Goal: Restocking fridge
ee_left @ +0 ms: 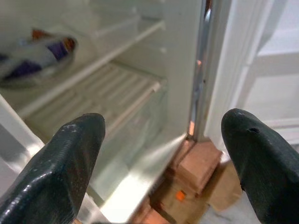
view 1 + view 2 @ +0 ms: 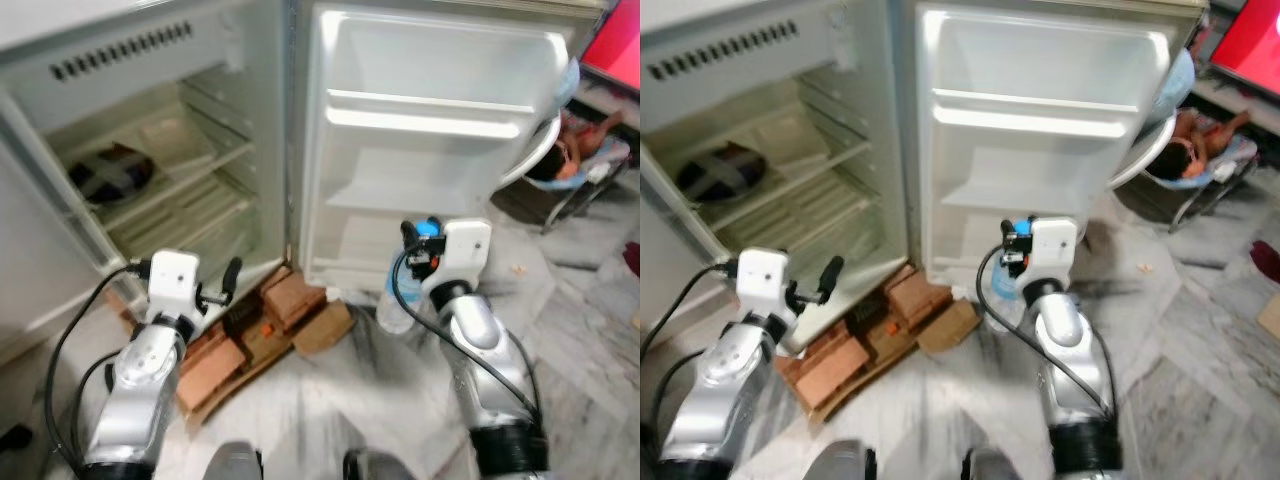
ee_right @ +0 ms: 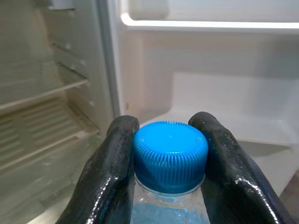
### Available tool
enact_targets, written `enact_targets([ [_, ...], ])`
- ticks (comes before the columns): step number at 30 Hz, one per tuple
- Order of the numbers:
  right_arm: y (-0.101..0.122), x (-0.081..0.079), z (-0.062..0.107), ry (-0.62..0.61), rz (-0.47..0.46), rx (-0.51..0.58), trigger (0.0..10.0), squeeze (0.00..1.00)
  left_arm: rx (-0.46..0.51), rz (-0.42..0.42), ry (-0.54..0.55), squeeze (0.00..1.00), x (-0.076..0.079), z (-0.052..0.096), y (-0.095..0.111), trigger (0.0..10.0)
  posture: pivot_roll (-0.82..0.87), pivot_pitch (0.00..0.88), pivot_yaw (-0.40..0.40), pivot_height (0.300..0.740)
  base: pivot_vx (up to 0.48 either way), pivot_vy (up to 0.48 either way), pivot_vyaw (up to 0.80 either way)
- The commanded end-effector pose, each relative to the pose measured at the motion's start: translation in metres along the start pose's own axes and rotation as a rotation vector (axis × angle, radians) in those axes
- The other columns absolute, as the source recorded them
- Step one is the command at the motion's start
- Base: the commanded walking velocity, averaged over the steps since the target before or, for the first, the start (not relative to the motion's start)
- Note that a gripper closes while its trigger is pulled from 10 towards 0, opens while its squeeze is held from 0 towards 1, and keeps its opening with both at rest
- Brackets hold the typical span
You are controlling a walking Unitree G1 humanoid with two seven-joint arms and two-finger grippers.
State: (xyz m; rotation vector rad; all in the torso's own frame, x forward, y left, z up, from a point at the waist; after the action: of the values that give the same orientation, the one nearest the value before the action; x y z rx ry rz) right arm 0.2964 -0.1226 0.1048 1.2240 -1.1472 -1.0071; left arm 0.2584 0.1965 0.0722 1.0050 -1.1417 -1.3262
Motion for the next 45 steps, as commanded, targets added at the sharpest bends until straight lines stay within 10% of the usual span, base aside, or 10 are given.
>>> enact_targets([
  [1, 0.011, 0.018, 0.001, -0.065, 0.037, 0.047, 10.0, 0.0, 0.018, 0.01, -0.048, 0.0, 0.014, -0.004, 0.005, 10.0, 0.05, 0.098, -0.051, 0.74, 0.0, 0.0, -0.8],
  [10, 0.012, 0.023, 0.002, -0.107, 0.062, 0.062, 10.0, 0.0, 0.035, 0.095, -0.213, 0.0, 0.035, -0.002, 0.012, 10.0, 0.04, 0.088, -0.026, 0.74, 0.032, 0.0, -0.51],
  [45, 0.013, 0.018, -0.001, -0.113, 0.063, 0.063, 10.0, 0.0, 0.03, 0.055, -0.22, 0.0, 0.041, 0.003, 0.012, 10.0, 0.04, 0.138, -0.029, 0.74, 0.339, 0.0, -0.16],
])
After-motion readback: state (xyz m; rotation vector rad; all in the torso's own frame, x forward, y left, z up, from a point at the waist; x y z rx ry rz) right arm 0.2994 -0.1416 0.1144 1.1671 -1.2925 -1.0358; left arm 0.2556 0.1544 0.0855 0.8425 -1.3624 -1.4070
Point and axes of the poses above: a point about 5 cm out from each wrist's last joint towards the gripper, its own z axis pointing back from the gripper into the wrist, its own y axis along the axis of the wrist's last joint, x = y × z, the point moved 1 cm from there along -z, pointing out of the wrist towards the gripper, and after that the axes turned 9 degrees about z, right-handed, at the moved point
